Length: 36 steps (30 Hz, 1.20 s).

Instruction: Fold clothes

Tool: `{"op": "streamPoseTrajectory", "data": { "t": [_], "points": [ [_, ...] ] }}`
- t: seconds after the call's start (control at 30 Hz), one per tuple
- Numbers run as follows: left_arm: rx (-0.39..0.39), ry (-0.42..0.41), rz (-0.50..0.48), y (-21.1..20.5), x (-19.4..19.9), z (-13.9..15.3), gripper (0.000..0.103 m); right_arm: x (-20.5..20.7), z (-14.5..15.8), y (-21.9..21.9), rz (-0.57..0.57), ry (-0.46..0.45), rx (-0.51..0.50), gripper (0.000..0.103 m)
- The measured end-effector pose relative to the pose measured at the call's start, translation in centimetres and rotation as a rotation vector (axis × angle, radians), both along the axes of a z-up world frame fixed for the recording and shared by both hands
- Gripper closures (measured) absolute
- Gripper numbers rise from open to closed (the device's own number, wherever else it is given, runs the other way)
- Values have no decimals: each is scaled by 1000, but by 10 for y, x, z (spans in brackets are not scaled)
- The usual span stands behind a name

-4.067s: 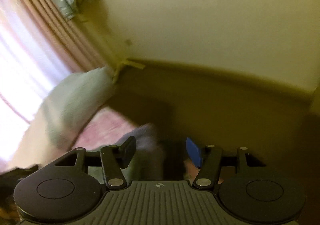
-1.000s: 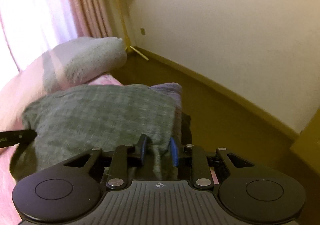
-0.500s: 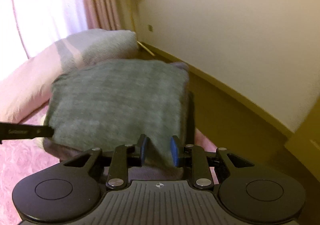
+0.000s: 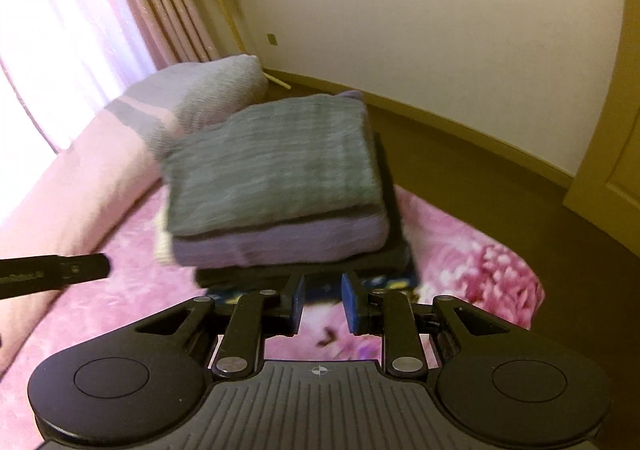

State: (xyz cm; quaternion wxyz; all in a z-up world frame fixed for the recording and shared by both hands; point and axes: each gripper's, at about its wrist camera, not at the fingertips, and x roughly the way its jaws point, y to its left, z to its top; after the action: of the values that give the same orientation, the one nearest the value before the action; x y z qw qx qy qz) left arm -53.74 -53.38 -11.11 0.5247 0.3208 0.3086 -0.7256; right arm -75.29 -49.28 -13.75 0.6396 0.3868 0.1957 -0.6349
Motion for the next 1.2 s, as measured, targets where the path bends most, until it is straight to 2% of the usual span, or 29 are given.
{"op": "streamPoseTrajectory", "data": {
  "t": [0.03,0.07,0.1,0.2,0.33,0.53,0.6,0.73,0.77,0.87,1.2],
  "points": [
    [-5,-3,-3,7,2,6,71,6,5,6,-2,-4,-11,39],
    [-14,-6,-5,14,3,11,71,11,11,13,-10,-5,-32,25],
    [-26,-10,-7,22,5,17,70,15,19,21,-17,-3,-60,19],
    [-54,-29,-10,42,11,33,67,27,42,45,-29,12,-116,19],
    [-69,-42,-26,66,21,49,66,40,63,69,-52,9,-118,19],
    [-111,-63,-37,101,35,69,62,66,77,102,-55,74,-93,19],
    [-124,-75,-39,112,40,73,56,75,82,114,-63,99,-98,19],
    [-140,-75,-54,134,53,80,55,91,86,134,-86,148,-118,19],
    [-147,-75,-57,139,55,82,51,94,87,139,-91,153,-120,19],
    [-183,-83,-71,156,61,86,42,100,86,152,-109,153,-121,19],
    [-130,-90,-53,158,57,81,42,103,84,170,-75,84,-84,19]
  ]
}}
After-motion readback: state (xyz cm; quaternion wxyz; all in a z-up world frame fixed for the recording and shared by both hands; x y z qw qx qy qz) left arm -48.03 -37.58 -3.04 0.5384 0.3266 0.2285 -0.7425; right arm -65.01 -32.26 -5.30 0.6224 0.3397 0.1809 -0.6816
